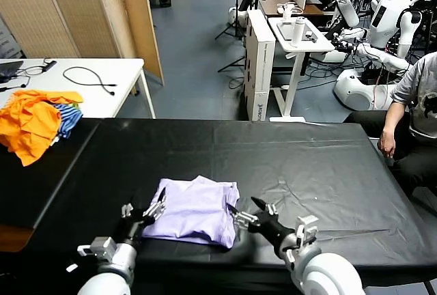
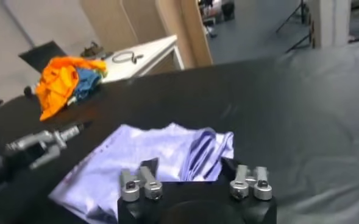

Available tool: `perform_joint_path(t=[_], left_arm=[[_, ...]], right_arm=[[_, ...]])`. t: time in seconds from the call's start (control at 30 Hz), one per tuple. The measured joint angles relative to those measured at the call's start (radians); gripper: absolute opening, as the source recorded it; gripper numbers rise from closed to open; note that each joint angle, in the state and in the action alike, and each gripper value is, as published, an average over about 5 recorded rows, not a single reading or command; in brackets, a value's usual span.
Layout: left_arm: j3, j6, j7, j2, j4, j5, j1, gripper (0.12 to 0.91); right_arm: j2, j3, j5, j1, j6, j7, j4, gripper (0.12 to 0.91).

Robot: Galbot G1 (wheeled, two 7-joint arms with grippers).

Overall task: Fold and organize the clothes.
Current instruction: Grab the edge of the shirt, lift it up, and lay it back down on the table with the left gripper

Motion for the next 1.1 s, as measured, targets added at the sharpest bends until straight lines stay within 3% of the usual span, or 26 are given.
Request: perform_joint_path(t=[0.37,0.47,0.7,0.8,1.1], left_arm=[[-0.02,-0.007,0.039,-0.012,0.037,-0.067,0.021,0.893],[-0.019,-0.002,0.046,-0.012,0.045,-0.08,0.018,0.811],[-0.02,0.011,0.069,-0.014,0.07,-0.133,0.006,0.387],[-0.023,0.019,0.083,-0.015,0.082,-0.152,0.005,0.26],[-0.022,0.017,0.103,-0.017,0.096,-0.151,0.009,0.192]], right_arm=[[0.007,0.039,0.0,-0.006,0.0,0.001,0.009,0.907],[0.009,0.04,-0.001,-0.005,0.0,0.002,0.009,0.907],[0.012,0.043,-0.002,-0.006,0.002,0.004,0.01,0.907],[0.012,0.044,-0.002,-0.007,0.002,0.004,0.011,0.907],[0.015,0.044,-0.003,-0.008,0.001,0.004,0.013,0.907]])
